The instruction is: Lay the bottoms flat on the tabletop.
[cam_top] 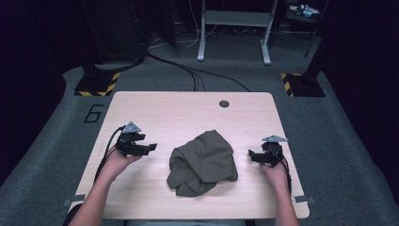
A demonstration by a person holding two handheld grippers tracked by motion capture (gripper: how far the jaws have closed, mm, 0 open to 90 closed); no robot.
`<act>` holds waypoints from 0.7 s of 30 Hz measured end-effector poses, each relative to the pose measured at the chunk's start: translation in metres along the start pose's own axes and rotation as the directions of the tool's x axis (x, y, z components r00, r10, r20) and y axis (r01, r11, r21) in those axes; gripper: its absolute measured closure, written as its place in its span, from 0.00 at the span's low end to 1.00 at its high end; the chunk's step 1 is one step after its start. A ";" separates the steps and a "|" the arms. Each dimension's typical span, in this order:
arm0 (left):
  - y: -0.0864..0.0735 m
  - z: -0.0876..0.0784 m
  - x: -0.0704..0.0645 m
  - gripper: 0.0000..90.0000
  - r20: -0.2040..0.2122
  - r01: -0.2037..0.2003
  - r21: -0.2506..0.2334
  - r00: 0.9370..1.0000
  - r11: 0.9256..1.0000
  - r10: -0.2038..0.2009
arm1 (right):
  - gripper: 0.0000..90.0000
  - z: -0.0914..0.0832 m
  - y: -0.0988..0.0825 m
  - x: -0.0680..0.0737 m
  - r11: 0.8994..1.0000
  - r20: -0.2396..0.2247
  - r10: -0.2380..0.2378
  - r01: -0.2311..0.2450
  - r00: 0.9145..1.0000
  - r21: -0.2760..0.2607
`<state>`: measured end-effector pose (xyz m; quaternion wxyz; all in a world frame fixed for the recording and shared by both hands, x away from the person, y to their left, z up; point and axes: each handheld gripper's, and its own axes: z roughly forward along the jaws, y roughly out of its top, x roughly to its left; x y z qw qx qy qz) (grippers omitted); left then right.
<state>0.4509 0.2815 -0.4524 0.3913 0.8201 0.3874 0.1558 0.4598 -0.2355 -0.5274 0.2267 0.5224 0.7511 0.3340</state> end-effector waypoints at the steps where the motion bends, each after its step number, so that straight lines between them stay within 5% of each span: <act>1: 0.000 0.000 0.000 0.32 0.000 0.000 0.000 1.000 1.000 0.000 | 0.15 0.000 0.000 0.000 1.000 0.000 0.000 0.000 1.000 0.000; 21: 0.029 0.011 -0.052 0.32 0.105 -0.083 0.011 0.991 0.997 0.081 | 0.15 0.000 0.000 0.001 1.000 -0.003 0.011 -0.011 1.000 -0.001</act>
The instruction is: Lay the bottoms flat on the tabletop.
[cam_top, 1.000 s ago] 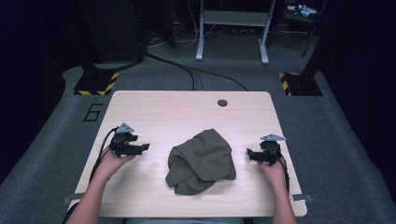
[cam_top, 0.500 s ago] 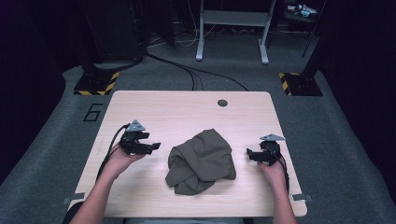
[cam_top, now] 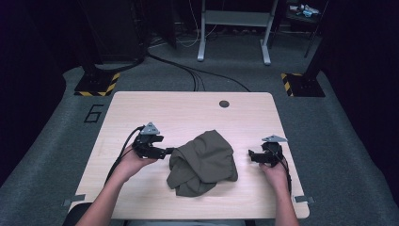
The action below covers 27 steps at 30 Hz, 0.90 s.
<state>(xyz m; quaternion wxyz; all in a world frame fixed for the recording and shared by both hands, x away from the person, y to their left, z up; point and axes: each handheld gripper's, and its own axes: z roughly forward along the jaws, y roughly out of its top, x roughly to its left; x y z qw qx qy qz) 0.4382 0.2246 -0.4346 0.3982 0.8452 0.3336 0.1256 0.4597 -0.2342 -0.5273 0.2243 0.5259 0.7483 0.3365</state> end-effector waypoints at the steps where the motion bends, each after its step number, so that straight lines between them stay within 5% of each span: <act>1: 0.001 0.001 -0.002 0.32 0.000 0.003 0.000 1.000 1.000 -0.003 | 0.15 0.000 0.000 0.000 1.000 0.000 -0.001 0.001 1.000 0.000; 12: 0.016 0.016 -0.033 0.32 0.062 -0.062 0.008 0.996 0.998 0.061 | 0.15 0.000 0.000 0.001 1.000 -0.001 -0.006 0.006 1.000 0.000; 27: 0.024 0.046 -0.084 0.30 0.144 -0.142 0.026 0.980 0.990 0.136 | 0.15 0.000 0.000 0.001 1.000 -0.003 -0.008 0.008 1.000 -0.001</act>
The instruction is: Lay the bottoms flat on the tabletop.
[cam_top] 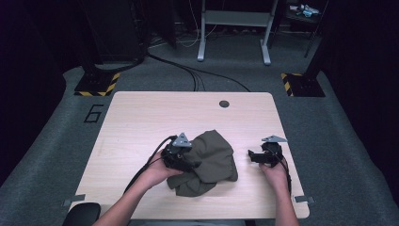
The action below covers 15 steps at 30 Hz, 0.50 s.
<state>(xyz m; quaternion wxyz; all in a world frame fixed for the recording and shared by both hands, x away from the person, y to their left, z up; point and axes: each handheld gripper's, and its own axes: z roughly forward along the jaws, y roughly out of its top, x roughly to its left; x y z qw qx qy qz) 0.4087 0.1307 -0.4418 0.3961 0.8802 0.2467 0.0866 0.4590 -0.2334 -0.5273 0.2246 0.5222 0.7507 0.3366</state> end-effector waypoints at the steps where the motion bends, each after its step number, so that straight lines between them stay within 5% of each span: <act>1: 0.000 0.000 0.000 0.29 0.000 0.000 0.000 1.000 1.000 0.000 | 0.15 0.000 0.000 0.000 1.000 0.000 0.000 0.000 1.000 0.000; 10: -0.003 0.014 -0.027 0.25 0.010 -0.017 -0.016 1.000 1.000 0.017 | 0.15 0.000 0.000 0.000 1.000 0.000 0.000 0.000 1.000 0.000; 15: -0.007 0.022 -0.045 0.25 -0.058 0.024 -0.056 0.998 0.998 -0.028 | 0.15 0.000 0.000 0.000 1.000 0.000 0.000 0.000 1.000 -0.001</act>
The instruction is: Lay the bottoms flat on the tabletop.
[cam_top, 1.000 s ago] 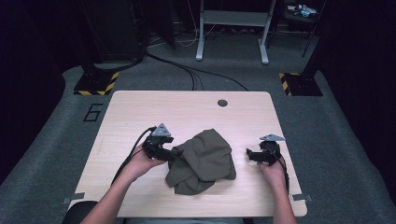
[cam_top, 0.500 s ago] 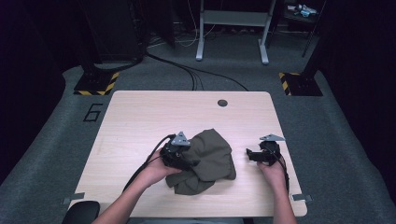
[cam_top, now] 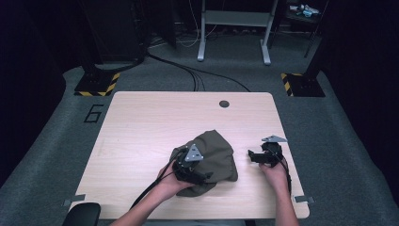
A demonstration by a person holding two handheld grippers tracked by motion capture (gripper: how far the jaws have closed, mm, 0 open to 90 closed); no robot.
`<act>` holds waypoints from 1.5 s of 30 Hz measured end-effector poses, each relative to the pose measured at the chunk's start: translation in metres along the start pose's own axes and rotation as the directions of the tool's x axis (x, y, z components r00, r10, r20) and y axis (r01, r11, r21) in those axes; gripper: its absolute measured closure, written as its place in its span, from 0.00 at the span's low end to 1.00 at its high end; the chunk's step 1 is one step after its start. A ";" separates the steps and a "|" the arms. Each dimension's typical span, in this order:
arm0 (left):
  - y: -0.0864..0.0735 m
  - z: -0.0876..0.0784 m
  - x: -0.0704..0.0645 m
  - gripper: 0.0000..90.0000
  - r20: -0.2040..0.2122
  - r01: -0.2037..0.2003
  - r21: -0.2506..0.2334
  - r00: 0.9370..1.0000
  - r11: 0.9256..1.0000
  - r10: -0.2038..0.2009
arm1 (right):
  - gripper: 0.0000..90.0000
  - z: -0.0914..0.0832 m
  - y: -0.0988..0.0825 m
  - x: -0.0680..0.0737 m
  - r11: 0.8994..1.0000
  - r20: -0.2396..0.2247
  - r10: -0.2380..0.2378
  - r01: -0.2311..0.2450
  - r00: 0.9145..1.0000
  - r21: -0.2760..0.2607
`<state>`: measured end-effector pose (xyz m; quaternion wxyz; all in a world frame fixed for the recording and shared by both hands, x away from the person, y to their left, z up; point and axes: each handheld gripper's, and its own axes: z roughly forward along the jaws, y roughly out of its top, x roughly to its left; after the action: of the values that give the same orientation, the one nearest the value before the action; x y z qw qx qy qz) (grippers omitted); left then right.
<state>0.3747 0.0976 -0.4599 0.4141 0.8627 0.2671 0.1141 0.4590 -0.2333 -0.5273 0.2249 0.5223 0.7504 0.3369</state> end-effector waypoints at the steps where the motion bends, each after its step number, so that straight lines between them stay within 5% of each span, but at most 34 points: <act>1: -0.001 0.001 -0.003 0.25 -0.007 0.010 -0.006 1.000 1.000 -0.010 | 0.15 0.000 0.000 0.000 1.000 0.000 -0.002 0.002 1.000 -0.001; 7: -0.006 0.004 -0.031 0.21 -0.076 0.045 -0.063 0.996 0.997 -0.049 | 0.15 0.000 0.000 0.000 1.000 0.000 0.000 0.000 1.000 0.001; 11: -0.012 0.007 -0.043 0.21 -0.077 0.059 -0.110 0.995 0.992 -0.067 | 0.15 0.000 0.000 0.000 1.000 0.000 0.000 0.000 1.000 0.001; 14: -0.018 0.019 -0.048 0.17 -0.113 0.052 -0.099 0.992 0.994 -0.063 | 0.15 0.000 0.000 0.000 1.000 0.001 0.001 -0.001 1.000 0.001; 21: -0.027 0.051 -0.035 0.21 -0.135 0.087 -0.040 0.987 0.995 -0.092 | 0.15 0.000 0.000 0.001 1.000 0.002 0.006 -0.006 1.000 0.003; 32: -0.029 0.048 -0.011 0.89 -0.071 0.121 -0.037 0.990 0.992 -0.123 | 0.15 0.000 0.000 0.001 1.000 0.003 0.006 -0.006 1.000 0.003; 39: -0.010 0.026 -0.002 0.97 -0.057 0.123 -0.045 0.990 0.991 -0.125 | 0.15 0.000 0.000 0.001 1.000 0.003 0.007 -0.007 1.000 0.002; 45: 0.001 -0.002 0.026 0.97 -0.030 0.199 -0.091 0.979 0.976 -0.202 | 0.15 0.000 0.000 0.001 1.000 0.003 0.007 -0.007 1.000 0.003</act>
<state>0.3957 0.1123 -0.4584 0.4557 0.8099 0.3555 0.1002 0.4587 -0.2326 -0.5272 0.2240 0.5256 0.7488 0.3359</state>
